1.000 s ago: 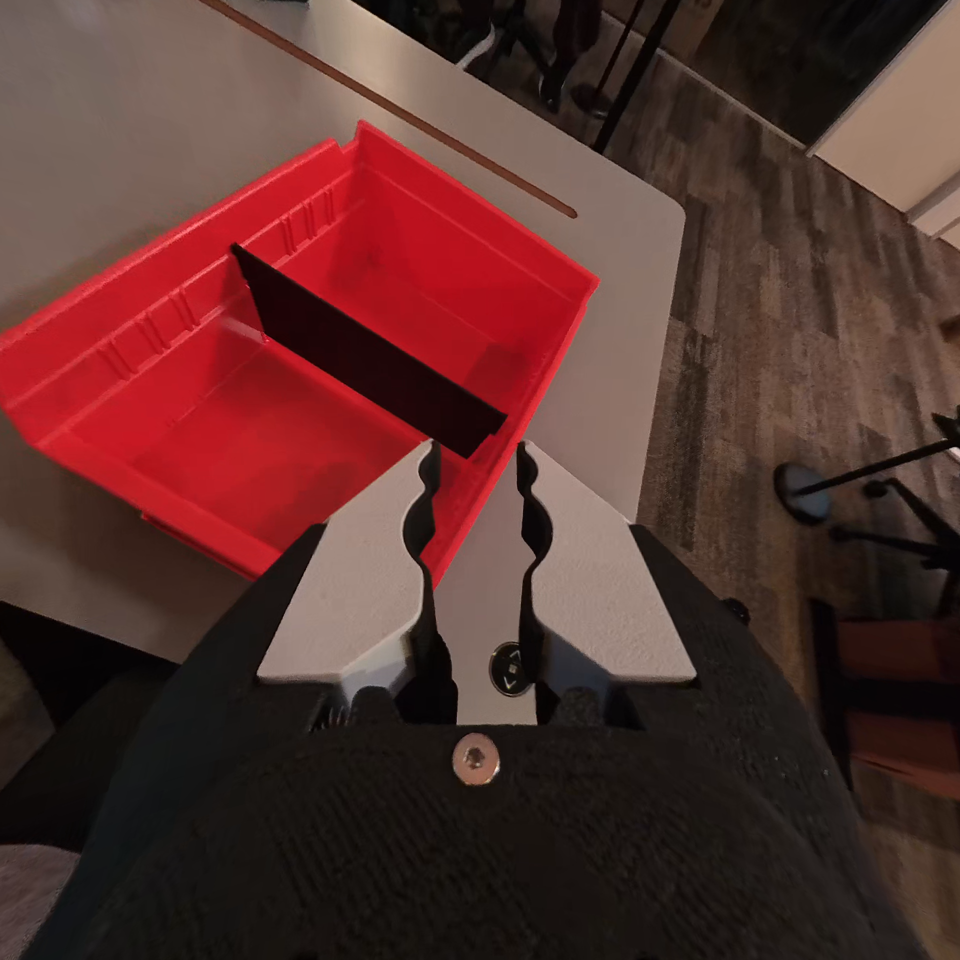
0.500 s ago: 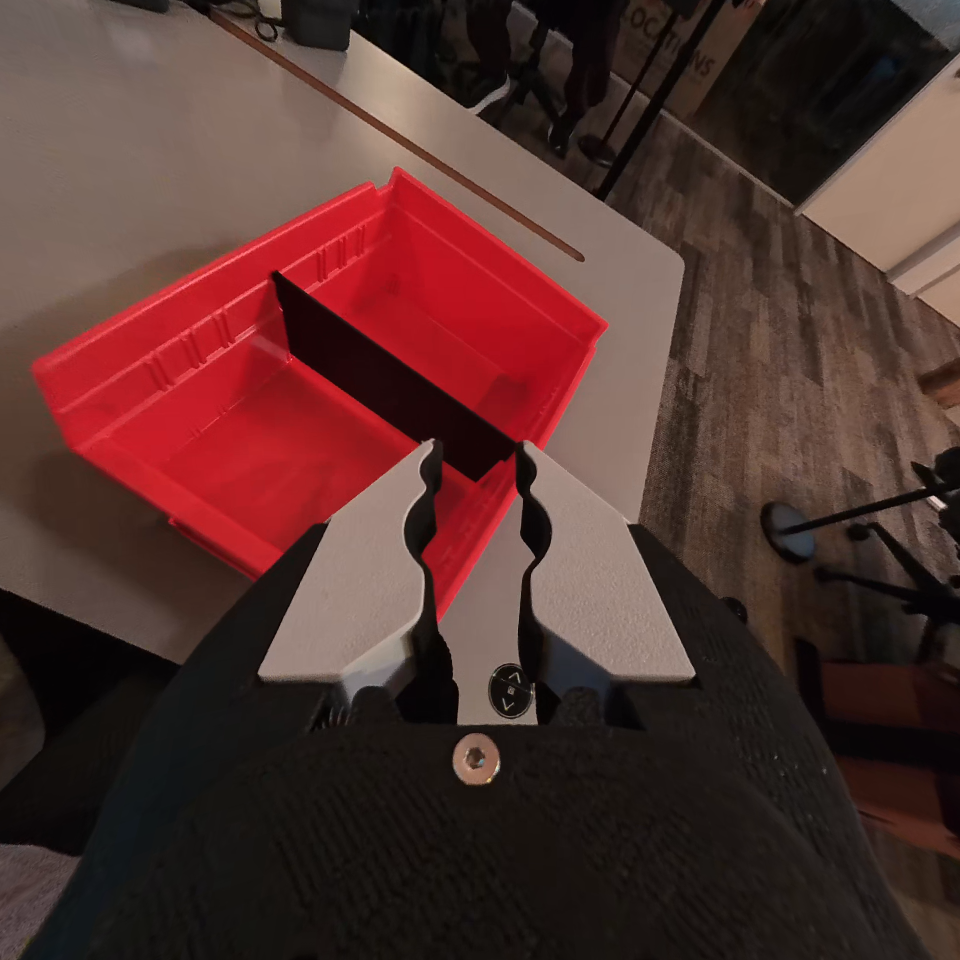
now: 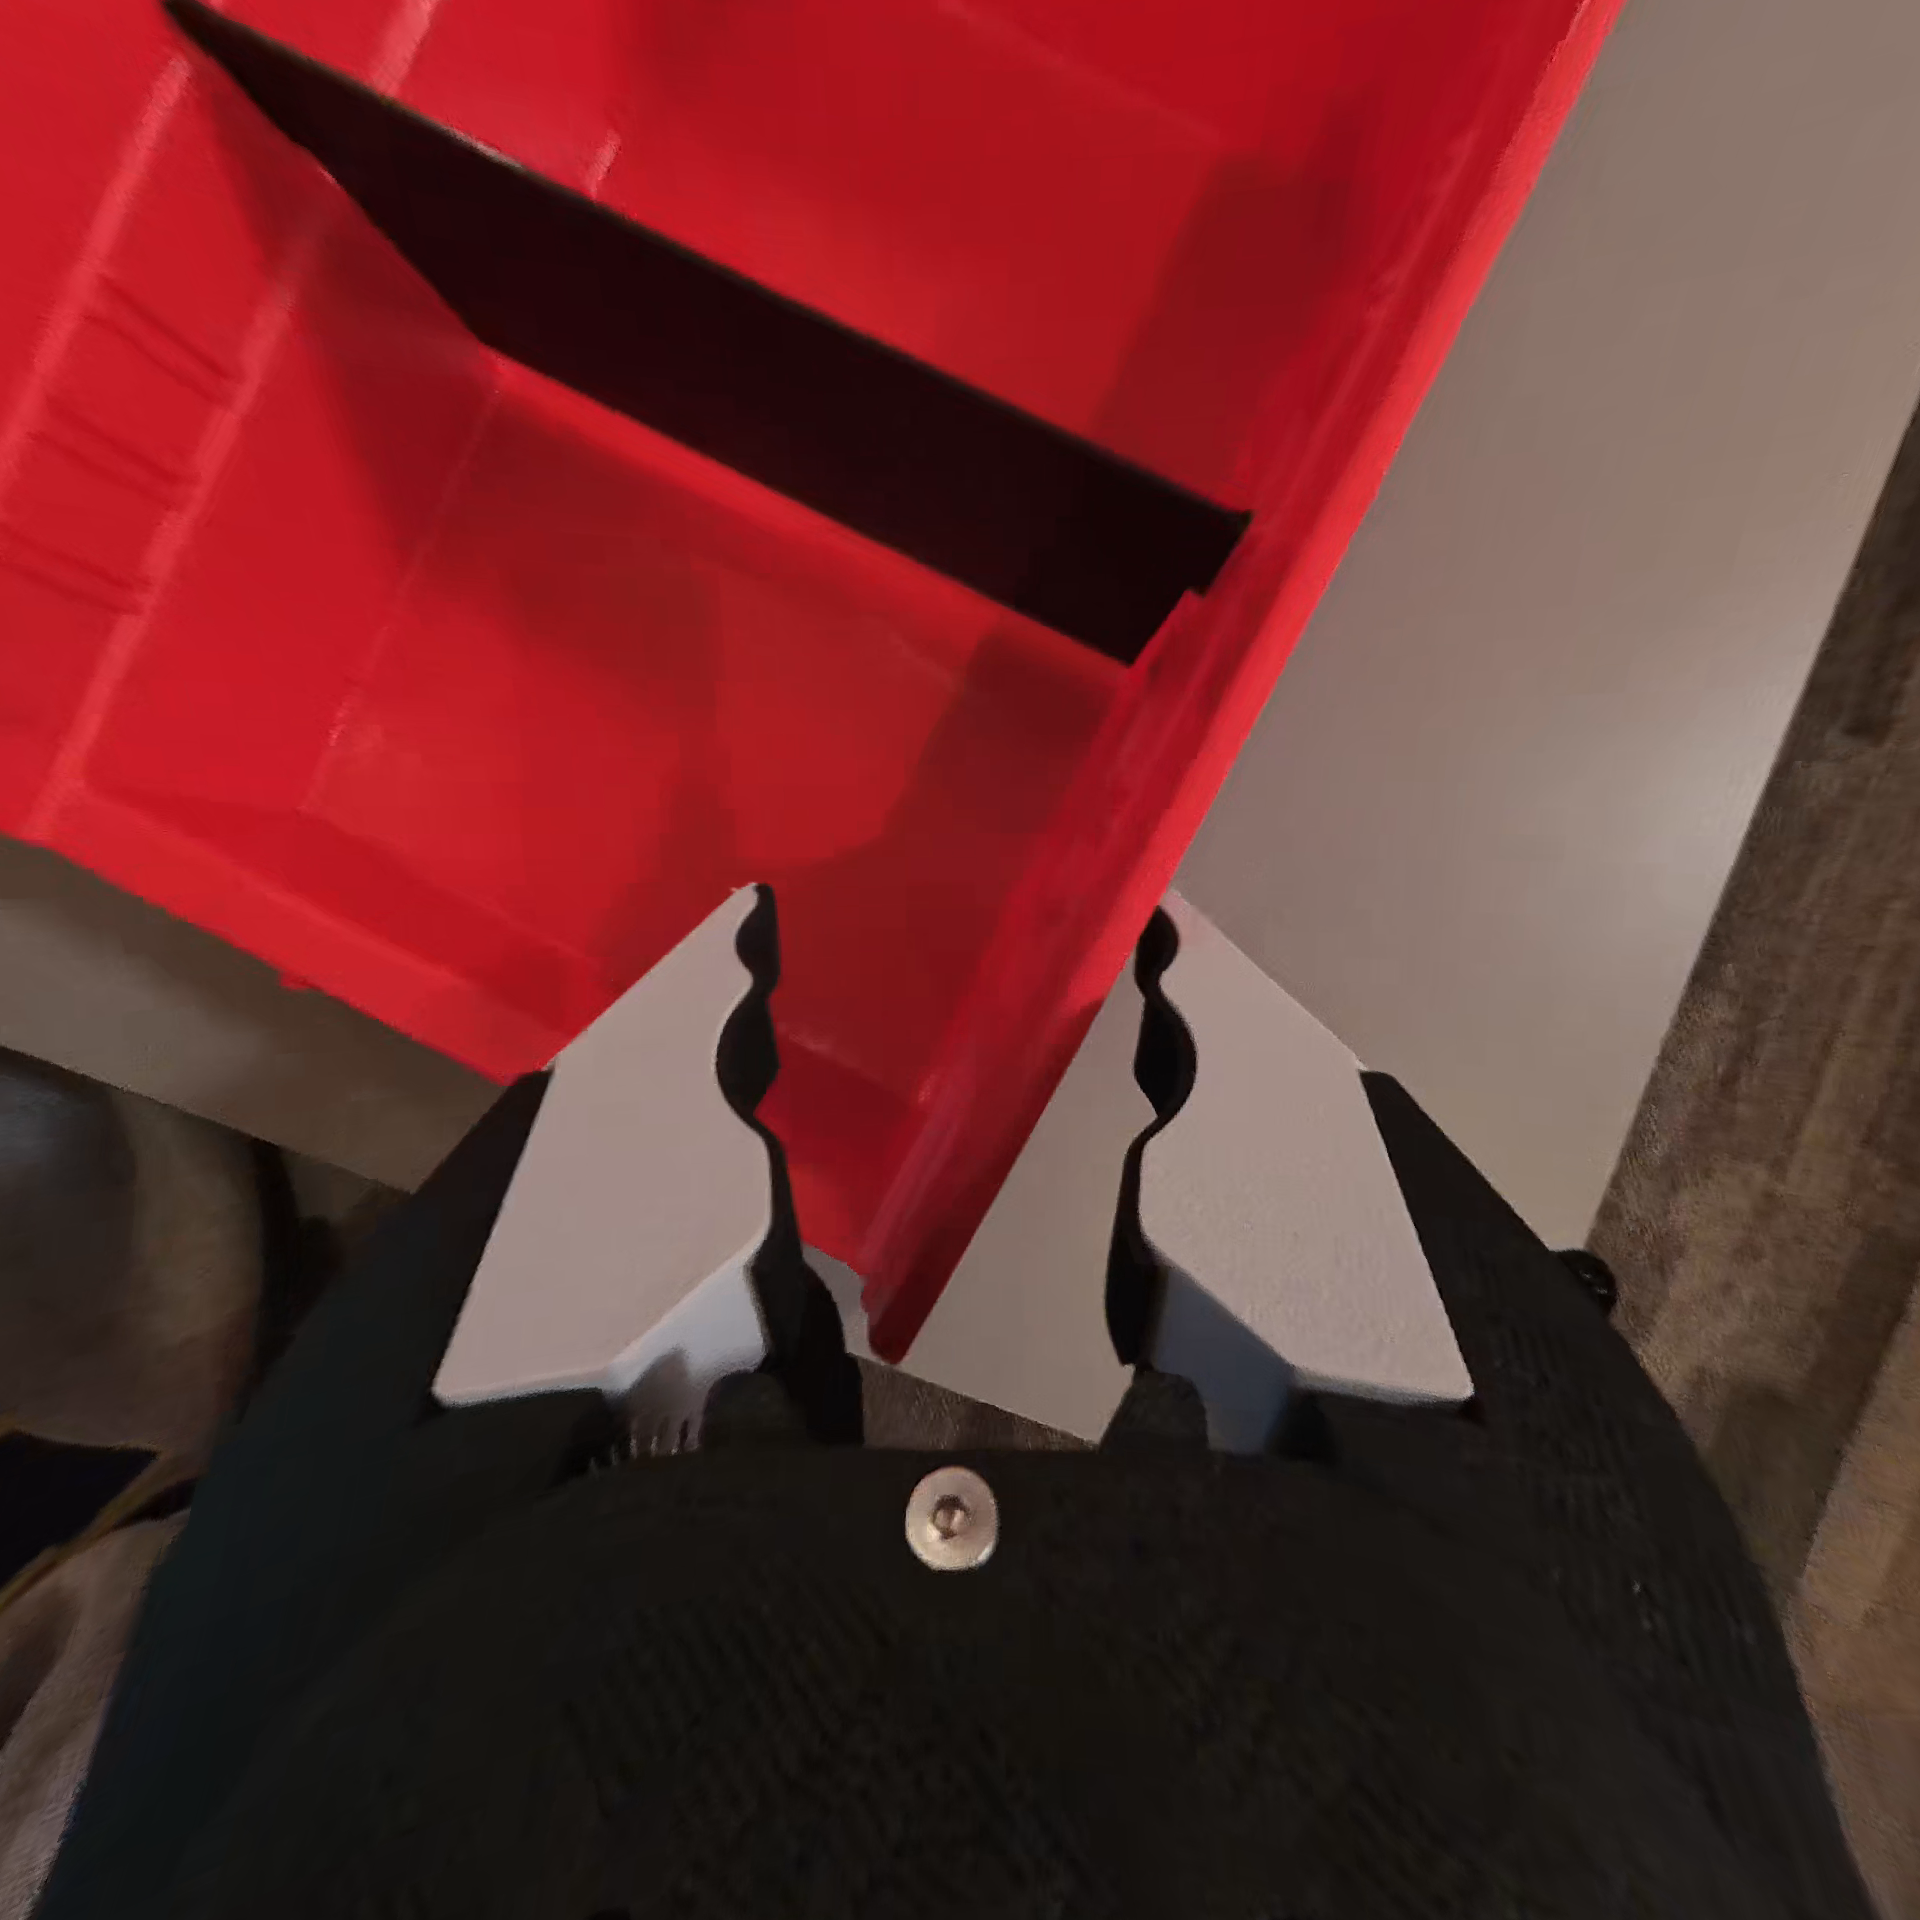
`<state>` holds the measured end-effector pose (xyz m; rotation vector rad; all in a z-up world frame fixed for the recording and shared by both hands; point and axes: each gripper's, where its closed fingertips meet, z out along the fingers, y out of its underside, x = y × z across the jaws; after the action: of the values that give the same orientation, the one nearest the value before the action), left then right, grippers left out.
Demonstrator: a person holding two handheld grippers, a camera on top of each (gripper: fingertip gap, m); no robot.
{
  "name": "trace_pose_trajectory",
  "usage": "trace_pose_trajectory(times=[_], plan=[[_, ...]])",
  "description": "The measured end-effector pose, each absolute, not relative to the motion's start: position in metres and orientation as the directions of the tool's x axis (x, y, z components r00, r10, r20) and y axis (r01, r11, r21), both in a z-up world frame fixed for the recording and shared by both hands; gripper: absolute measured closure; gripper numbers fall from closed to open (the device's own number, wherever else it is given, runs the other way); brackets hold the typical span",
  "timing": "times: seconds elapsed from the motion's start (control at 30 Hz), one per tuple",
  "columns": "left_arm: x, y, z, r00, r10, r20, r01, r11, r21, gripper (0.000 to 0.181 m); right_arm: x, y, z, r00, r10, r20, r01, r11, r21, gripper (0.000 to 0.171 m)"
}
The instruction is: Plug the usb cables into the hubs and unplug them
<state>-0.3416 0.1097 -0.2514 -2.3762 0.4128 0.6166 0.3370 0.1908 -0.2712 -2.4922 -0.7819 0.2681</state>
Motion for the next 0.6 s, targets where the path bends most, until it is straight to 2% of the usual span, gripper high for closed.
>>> trace_pose_trajectory(times=[0.1, 0.17, 0.3, 0.47, 0.6], plan=[[-0.342, 0.109, -0.243, 0.752, -0.14, -0.644, -0.527, -0.715, -0.46, 0.146, 0.338, 0.195, -0.28, 0.818, 0.575, -0.033, 0.485, -0.719, -0.498, 0.123], [-0.344, 0.109, -0.233, 0.685, -0.124, -0.718, -0.58, -0.689, -0.434, 0.146, 0.345, 0.202, -0.284, 0.837, 0.547, -0.001, 0.475, -0.727, -0.496, 0.144], [-0.34, 0.111, -0.2, 0.58, -0.051, -0.813, -0.66, -0.615, -0.432, 0.146, 0.363, 0.209, -0.283, 0.895, 0.445, -0.037, 0.363, -0.773, -0.521, 0.166], [-0.329, 0.111, -0.155, 0.461, 0.004, -0.887, -0.745, -0.543, -0.389, 0.146, 0.387, 0.213, -0.28, 0.934, 0.346, -0.09, 0.236, -0.787, -0.57, 0.167], [-0.317, 0.116, -0.111, 0.385, 0.027, -0.923, -0.786, -0.515, -0.342, 0.146, 0.396, 0.213, -0.269, 0.938, 0.333, -0.099, 0.203, -0.755, -0.624, 0.149]])
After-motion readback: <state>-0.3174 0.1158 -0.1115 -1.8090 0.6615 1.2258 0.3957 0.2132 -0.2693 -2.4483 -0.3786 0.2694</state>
